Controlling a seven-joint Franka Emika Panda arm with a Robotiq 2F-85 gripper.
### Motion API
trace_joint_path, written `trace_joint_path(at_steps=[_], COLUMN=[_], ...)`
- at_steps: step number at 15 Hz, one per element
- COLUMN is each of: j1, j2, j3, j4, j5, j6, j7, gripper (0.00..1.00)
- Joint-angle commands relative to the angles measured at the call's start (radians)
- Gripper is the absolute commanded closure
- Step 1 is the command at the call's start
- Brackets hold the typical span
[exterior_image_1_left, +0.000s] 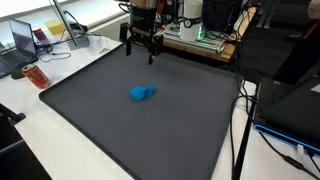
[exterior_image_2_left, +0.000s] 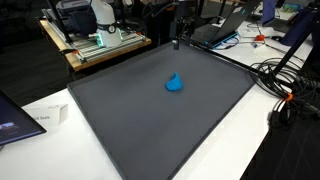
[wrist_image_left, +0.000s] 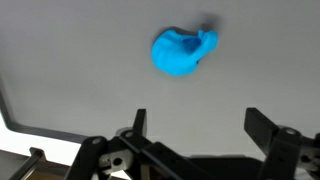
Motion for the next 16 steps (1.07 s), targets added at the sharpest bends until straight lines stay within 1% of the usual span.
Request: trace_joint_path(at_steps=[1, 2, 3, 4, 5, 6, 8, 11, 14, 16], j1=[0.049, 0.051, 0.066, 0.051, 0.008, -0.018, -0.075, -0.137, -0.149, -0.139], j2=[0.092, 0.096, 0.077, 0.119, 0.160, 0.155, 0.210, 0.254, 0.283, 0.301], j3=[-0.072, -0.088, -0.140, -0.106, -0.042, -0.031, 0.039, 0.101, 0.123, 0.123], j4=[0.092, 0.072, 0.020, 0.068, 0.083, 0.026, 0.075, 0.101, 0.173, 0.219], j5=[0.075, 0.084, 0.129, 0.119, 0.074, 0.073, 0.072, 0.079, 0.079, 0.079], j6=[0.109, 0.097, 0.045, 0.085, 0.106, 0.060, 0.083, 0.082, 0.081, 0.081], j7=[-0.053, -0.048, -0.066, -0.069, -0.045, -0.037, -0.052, -0.053, -0.045, -0.046], gripper=[0.00, 0.00, 0.00, 0.00, 0.00, 0.00, 0.00, 0.00, 0.00, 0.00])
